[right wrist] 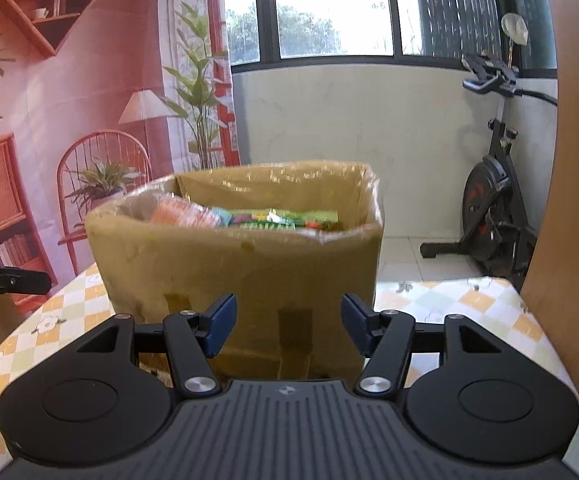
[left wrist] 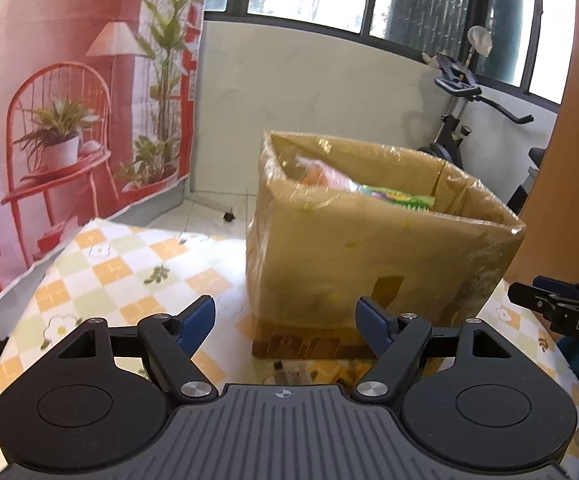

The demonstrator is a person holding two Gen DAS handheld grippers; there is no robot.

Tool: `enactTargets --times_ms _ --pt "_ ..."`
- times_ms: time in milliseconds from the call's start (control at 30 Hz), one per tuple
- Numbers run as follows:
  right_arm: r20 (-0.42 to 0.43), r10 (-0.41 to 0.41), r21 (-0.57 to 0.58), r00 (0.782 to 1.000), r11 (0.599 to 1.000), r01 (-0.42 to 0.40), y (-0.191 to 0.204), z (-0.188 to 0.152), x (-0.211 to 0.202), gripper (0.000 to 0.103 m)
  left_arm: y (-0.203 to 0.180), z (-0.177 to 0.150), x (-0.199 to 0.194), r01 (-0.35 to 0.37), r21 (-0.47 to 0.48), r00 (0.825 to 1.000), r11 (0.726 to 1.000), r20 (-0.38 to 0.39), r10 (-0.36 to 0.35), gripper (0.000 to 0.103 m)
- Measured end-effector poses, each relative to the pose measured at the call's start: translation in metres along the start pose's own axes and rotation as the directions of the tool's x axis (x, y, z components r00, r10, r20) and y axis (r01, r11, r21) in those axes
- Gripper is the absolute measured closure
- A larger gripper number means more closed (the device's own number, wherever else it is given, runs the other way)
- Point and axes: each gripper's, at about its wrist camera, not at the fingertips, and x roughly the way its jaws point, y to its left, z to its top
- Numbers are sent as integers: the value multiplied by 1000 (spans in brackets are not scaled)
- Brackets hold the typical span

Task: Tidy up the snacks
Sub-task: 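Move both tools back down to the remaining snacks on the table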

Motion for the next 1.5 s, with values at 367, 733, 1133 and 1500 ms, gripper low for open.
enactTargets --times_ms 367,733,1133,1500 --pt "-81 8 21 997 1000 -7 -1 -31 6 42 9 -28 3 -31 -15 998 999 -49 31 24" --pt "-143 9 21 990 1000 -6 0 -51 16 42 5 -48 14 -25 -12 995 1000 -95 23 24" --pt "-191 16 17 982 1000 -13 1 -63 29 42 12 -57 21 -36 -25 991 999 -133 32 24" --pt "-220 31 13 975 999 -29 3 -72 38 42 15 -64 24 -49 -38 988 998 -148 43 24"
